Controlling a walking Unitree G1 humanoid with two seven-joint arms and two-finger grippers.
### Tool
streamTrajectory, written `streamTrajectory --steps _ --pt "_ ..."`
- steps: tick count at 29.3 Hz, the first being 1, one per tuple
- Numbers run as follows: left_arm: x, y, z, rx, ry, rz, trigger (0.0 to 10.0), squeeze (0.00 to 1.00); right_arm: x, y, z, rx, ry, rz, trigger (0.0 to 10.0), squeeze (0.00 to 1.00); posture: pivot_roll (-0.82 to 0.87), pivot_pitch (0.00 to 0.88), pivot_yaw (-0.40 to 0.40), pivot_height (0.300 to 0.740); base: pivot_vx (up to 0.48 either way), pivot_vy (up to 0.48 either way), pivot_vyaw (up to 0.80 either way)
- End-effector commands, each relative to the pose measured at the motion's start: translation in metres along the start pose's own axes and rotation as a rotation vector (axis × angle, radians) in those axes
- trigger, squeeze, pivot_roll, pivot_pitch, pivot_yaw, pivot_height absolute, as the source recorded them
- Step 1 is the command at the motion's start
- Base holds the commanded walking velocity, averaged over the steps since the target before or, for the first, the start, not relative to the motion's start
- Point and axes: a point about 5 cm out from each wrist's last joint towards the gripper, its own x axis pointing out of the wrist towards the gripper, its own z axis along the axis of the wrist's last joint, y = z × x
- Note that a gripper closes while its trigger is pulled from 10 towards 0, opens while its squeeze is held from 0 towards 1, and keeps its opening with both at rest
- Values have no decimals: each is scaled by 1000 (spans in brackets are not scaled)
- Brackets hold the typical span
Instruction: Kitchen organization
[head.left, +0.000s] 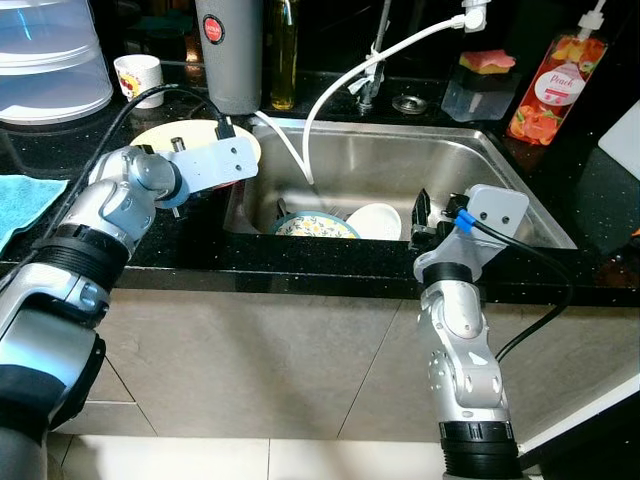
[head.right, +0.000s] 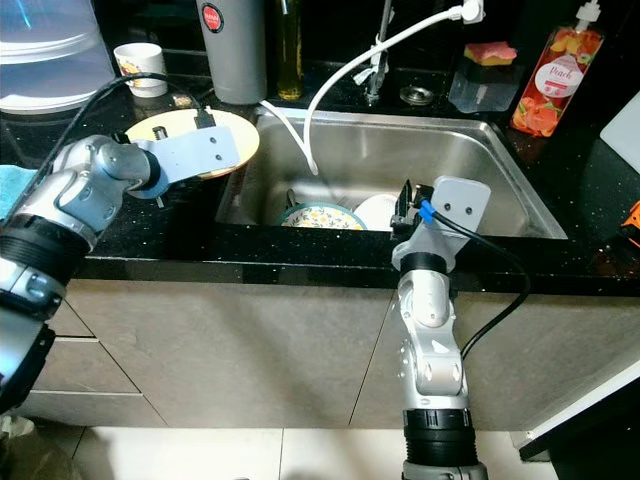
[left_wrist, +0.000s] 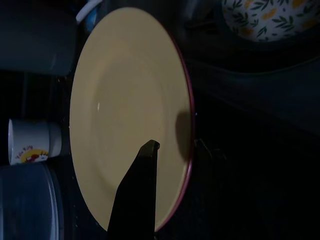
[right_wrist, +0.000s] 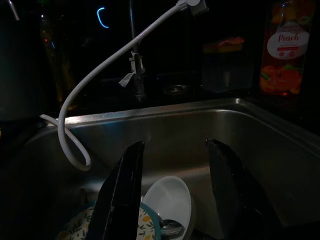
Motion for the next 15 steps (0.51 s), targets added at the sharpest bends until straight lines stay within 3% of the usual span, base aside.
streamTrajectory --steps 1,15 --pt "-4 9 -1 26 18 12 10000 0 -1 -1 2 3 1 -3 10000 0 256 36 -20 740 0 0 0" --pt "-1 6 -6 20 34 -23 10000 0 0 -1 3 2 -1 2 10000 0 252 36 -25 740 0 0 0"
